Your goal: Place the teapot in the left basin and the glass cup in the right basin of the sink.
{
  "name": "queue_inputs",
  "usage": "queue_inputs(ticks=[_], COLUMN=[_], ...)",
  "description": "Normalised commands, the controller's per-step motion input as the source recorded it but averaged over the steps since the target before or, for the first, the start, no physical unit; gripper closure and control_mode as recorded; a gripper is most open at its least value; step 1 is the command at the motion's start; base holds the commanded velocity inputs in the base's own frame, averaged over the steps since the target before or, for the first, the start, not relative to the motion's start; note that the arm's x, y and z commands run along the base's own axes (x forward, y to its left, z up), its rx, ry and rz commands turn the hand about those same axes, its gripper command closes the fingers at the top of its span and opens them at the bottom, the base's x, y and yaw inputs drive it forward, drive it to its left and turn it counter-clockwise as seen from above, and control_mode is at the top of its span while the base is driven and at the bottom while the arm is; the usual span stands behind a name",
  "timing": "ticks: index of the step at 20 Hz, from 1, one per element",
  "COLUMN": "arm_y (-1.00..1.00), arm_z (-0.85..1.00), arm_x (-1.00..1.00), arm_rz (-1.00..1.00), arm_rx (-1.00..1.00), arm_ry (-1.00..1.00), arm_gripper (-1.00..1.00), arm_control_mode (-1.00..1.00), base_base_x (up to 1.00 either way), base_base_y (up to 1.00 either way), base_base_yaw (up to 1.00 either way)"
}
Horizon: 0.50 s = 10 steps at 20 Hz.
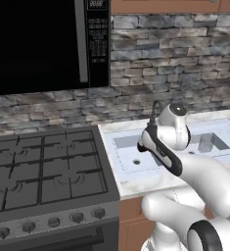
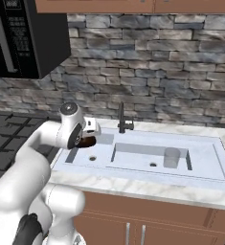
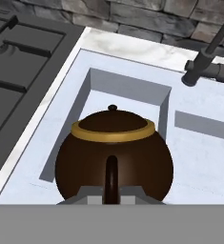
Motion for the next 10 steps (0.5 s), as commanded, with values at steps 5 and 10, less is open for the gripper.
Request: queue_inputs(ticks=[5, 10], arm_y=[0.09, 0.07], arm_z=[-0.02, -0.01], arm_x=[0.24, 0.23], arm_rz=[0.00, 0.00], arm_rx=[0.02, 0.00], arm_ry=[0.05, 0.04], arm_gripper=[1.00, 1.00], arm_control_mode=[-1.00, -1.00], base_base_x=[0.00, 0.00], base_base_y=[0.00, 0.00], base_base_yaw=[0.00, 0.00])
